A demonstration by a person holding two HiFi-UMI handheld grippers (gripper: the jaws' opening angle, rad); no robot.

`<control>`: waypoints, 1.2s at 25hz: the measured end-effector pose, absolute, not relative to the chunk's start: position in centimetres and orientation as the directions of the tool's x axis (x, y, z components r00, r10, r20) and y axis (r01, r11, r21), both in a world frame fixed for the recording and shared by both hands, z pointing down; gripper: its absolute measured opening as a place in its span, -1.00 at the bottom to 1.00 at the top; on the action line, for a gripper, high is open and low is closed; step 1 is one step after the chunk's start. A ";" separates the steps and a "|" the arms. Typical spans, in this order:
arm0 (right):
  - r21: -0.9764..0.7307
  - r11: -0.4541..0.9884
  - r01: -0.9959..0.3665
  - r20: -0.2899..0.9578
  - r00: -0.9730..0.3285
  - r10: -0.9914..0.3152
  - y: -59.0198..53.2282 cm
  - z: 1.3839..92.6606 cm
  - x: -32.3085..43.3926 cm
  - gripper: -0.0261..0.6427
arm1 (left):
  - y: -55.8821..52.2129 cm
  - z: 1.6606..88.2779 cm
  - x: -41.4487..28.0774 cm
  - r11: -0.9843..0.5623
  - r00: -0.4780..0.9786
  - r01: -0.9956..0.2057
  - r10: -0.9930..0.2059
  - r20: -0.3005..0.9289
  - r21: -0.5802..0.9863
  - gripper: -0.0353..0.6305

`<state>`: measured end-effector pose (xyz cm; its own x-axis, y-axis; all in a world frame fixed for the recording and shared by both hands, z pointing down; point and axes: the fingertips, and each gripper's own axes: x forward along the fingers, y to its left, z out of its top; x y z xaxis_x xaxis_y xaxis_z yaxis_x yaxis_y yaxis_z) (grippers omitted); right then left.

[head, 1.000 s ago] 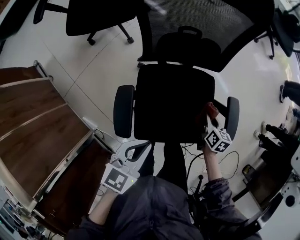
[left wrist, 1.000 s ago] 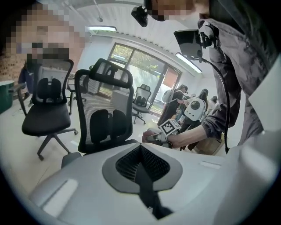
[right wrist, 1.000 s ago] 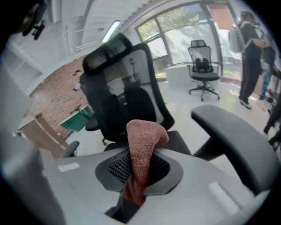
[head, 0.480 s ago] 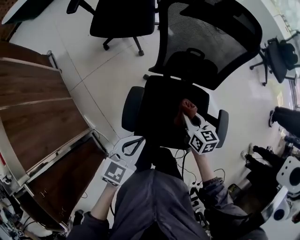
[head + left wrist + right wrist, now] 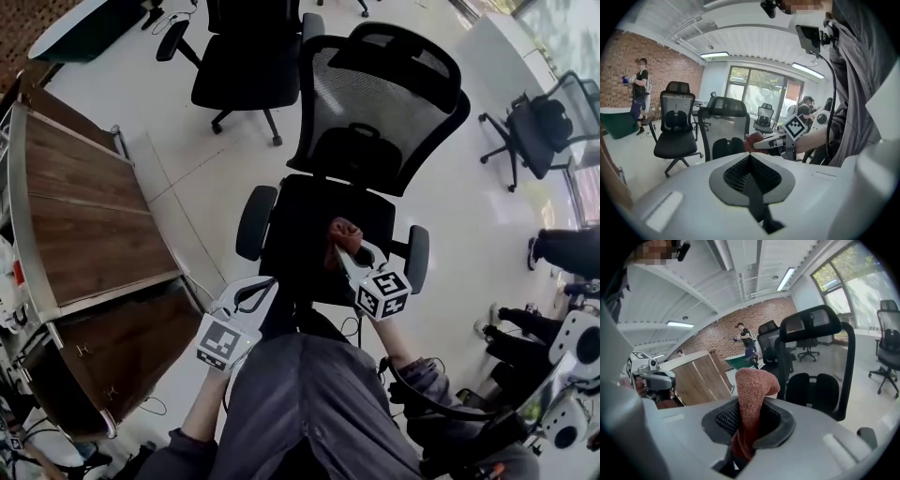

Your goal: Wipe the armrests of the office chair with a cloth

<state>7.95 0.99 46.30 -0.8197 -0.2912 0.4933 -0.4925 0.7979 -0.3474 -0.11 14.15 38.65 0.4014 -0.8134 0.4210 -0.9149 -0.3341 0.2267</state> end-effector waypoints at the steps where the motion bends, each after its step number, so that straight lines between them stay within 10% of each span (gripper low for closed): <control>1: -0.341 0.807 -0.482 0.484 -0.826 -0.288 1.5 45.5 8.4 -0.76 | 14.2 37.9 0.5 -0.328 0.399 -0.915 -0.821 0.408 0.236 -0.85; 30: -0.237 0.940 -0.246 0.532 -0.842 -0.087 10.9 44.5 -2.1 -0.76 | 27.0 34.9 -7.8 -0.169 0.229 -0.968 -0.897 0.378 0.187 -0.85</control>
